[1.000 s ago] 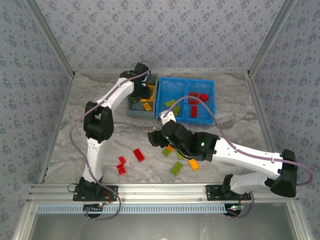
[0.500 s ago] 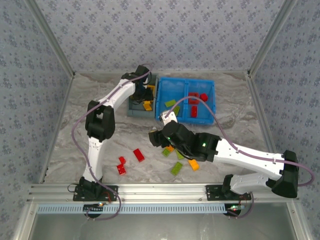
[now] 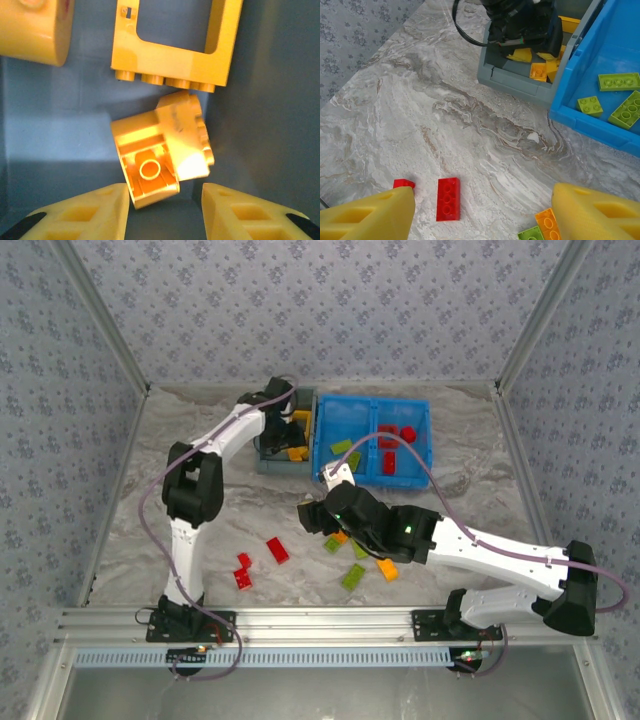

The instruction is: Sort the legos into containers by color

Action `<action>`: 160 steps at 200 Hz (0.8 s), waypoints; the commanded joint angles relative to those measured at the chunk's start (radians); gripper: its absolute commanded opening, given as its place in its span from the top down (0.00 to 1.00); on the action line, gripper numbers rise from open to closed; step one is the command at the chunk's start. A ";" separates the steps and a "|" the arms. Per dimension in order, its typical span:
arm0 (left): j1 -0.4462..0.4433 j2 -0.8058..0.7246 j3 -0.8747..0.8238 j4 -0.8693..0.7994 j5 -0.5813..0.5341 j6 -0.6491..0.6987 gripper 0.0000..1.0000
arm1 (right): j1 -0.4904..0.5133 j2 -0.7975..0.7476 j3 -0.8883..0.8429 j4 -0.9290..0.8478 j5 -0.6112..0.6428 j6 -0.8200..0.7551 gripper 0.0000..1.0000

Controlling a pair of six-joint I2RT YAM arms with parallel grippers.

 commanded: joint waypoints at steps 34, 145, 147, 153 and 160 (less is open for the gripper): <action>-0.024 -0.403 -0.202 0.119 -0.078 -0.042 0.47 | -0.018 -0.078 -0.055 -0.192 0.140 0.161 0.25; -0.487 -1.224 -0.824 0.153 -0.203 -0.008 0.30 | -0.015 -0.092 -0.173 -0.306 -0.077 0.210 0.29; -0.489 -1.238 -0.832 0.146 -0.218 -0.015 0.30 | -0.009 -0.080 -0.170 -0.292 -0.087 0.201 0.29; -0.496 -1.288 -0.854 0.116 -0.262 -0.045 0.30 | 0.005 -0.037 -0.158 -0.249 -0.113 0.175 0.29; -0.503 -1.349 -0.878 0.067 -0.322 -0.084 0.30 | 0.028 0.013 -0.136 -0.204 -0.136 0.142 0.28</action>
